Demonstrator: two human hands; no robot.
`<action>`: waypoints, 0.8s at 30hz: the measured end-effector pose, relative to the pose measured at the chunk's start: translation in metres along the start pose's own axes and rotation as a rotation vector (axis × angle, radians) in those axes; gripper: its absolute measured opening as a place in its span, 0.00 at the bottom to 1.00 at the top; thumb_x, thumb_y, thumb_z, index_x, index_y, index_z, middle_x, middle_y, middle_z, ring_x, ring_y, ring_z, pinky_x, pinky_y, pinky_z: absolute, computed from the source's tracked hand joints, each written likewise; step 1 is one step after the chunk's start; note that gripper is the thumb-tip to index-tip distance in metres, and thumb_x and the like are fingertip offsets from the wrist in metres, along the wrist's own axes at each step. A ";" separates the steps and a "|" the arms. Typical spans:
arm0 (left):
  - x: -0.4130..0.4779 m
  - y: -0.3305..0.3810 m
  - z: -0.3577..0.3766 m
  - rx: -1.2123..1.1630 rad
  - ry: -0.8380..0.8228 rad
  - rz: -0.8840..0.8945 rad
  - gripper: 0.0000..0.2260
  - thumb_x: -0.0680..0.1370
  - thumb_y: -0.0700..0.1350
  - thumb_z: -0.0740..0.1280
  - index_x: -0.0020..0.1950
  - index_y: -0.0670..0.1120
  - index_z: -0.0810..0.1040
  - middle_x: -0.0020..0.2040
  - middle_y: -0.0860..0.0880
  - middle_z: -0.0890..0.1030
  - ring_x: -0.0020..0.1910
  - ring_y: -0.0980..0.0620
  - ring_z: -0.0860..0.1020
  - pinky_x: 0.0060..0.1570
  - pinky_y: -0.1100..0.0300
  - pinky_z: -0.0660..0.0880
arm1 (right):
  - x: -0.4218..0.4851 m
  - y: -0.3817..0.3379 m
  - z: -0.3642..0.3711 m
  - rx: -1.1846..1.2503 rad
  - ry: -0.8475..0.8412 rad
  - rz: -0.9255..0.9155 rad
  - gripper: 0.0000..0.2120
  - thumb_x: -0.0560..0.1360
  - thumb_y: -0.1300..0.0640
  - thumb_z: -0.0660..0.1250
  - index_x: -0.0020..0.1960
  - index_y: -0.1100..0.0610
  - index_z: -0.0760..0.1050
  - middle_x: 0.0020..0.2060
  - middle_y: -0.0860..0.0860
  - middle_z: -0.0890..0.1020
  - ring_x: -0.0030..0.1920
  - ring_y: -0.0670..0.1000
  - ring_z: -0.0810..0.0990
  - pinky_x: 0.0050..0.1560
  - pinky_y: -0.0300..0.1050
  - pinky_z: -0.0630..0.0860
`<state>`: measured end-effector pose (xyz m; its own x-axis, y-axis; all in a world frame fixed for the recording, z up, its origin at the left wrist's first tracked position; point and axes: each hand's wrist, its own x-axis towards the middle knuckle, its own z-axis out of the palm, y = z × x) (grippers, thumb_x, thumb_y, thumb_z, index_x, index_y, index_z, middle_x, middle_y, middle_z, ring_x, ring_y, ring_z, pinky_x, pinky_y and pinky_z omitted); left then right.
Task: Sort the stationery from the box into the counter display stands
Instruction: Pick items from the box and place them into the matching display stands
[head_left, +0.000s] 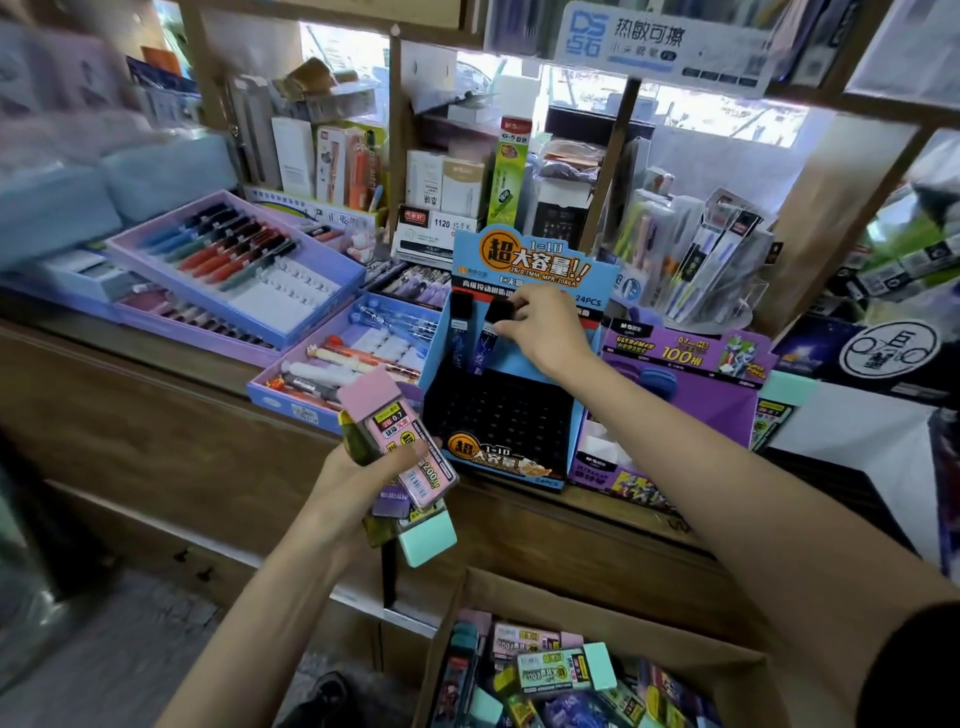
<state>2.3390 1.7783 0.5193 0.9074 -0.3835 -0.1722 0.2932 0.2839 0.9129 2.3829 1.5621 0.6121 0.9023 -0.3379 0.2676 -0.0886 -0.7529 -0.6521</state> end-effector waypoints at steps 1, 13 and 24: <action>0.000 0.000 0.001 0.000 -0.005 0.000 0.05 0.64 0.42 0.73 0.39 0.48 0.84 0.42 0.43 0.85 0.37 0.47 0.84 0.31 0.57 0.79 | 0.001 0.001 0.003 0.000 -0.003 0.003 0.06 0.71 0.64 0.72 0.46 0.64 0.78 0.41 0.62 0.83 0.45 0.59 0.82 0.49 0.49 0.77; -0.006 -0.002 0.017 0.010 -0.014 -0.008 0.13 0.64 0.45 0.74 0.47 0.47 0.80 0.43 0.45 0.85 0.38 0.48 0.84 0.31 0.57 0.79 | -0.006 0.000 0.016 -0.033 -0.047 0.110 0.15 0.76 0.57 0.67 0.41 0.71 0.79 0.38 0.64 0.82 0.42 0.62 0.82 0.49 0.58 0.78; -0.018 -0.006 0.059 0.108 -0.101 -0.062 0.06 0.71 0.41 0.72 0.46 0.46 0.80 0.40 0.46 0.86 0.35 0.51 0.84 0.31 0.61 0.79 | -0.108 -0.001 -0.016 0.443 -0.311 0.152 0.15 0.72 0.45 0.70 0.50 0.55 0.77 0.44 0.52 0.80 0.42 0.47 0.77 0.35 0.39 0.71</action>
<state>2.3031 1.7316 0.5384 0.8522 -0.4849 -0.1965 0.3086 0.1624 0.9372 2.2787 1.5905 0.5950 0.9811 -0.1911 -0.0303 -0.1019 -0.3774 -0.9204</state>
